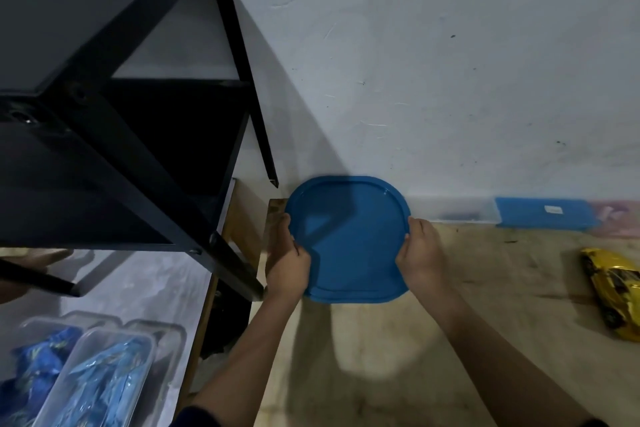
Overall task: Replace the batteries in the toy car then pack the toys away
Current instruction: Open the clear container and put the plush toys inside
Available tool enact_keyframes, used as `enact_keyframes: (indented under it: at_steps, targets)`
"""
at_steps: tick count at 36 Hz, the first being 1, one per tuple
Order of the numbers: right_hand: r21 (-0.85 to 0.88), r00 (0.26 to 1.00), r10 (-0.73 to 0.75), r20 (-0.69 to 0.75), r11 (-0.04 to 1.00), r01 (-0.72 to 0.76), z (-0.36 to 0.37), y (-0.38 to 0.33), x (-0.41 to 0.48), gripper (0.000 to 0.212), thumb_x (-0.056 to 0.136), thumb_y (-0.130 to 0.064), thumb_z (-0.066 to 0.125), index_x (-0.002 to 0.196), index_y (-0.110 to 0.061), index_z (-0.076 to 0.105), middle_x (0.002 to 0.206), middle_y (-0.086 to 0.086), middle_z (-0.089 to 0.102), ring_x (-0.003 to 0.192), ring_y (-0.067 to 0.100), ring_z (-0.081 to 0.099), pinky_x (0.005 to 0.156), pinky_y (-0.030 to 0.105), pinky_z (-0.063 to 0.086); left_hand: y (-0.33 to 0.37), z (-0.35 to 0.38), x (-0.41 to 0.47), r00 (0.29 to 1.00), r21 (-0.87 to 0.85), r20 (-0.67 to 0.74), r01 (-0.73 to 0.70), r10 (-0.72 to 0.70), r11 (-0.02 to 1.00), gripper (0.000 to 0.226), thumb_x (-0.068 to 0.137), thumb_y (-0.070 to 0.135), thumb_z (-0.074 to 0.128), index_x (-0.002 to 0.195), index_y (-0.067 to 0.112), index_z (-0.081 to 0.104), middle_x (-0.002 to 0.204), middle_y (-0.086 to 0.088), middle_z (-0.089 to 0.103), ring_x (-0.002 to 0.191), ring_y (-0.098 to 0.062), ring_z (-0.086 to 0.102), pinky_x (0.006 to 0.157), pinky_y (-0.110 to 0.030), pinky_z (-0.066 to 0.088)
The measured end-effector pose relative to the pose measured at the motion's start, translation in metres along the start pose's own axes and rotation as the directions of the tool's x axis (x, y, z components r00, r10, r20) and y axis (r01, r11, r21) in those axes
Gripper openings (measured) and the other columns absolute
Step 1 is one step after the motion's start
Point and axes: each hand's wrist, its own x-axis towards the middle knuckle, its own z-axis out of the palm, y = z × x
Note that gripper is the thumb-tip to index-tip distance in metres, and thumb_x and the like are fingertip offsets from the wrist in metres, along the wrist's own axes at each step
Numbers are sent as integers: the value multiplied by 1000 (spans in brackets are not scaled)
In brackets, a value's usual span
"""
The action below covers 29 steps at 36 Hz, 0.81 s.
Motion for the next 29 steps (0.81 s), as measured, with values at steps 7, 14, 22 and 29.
enact_keyframes:
  at_steps: [7,14,22,29]
  targets:
    - [-164,997,-71,38,983,76,-4,-13,7,48,82,1,46,130,2,40,131,18,45,117,33,45,96,36,39,13,5,19,991,295,4,-129,134,947,50,99,16,30,148,8,20,158,-8,14,145,-23,12,119,-37,12]
    - [-307,945,-222,242,906,292,1,-16,25,72,94,-53,16,147,-8,-3,158,5,-4,146,17,-5,117,32,-3,23,13,43,932,586,197,-360,303,726,77,86,53,-6,150,11,-6,159,-3,-10,146,-14,-11,104,-24,-26]
    - [-311,947,-226,228,905,291,12,-11,32,71,94,-52,17,148,-9,-1,158,7,2,146,19,1,118,30,-3,18,16,48,913,575,235,-407,333,709,72,95,52,16,151,10,-1,160,-4,-7,147,-14,-7,109,-23,-21]
    - [-291,949,-237,206,911,291,13,-5,31,79,85,-58,5,148,-10,2,158,6,5,146,18,3,115,28,-5,15,17,48,904,489,258,-427,341,761,73,97,48,31,151,11,-1,159,-2,-8,146,-12,-8,117,-27,-9]
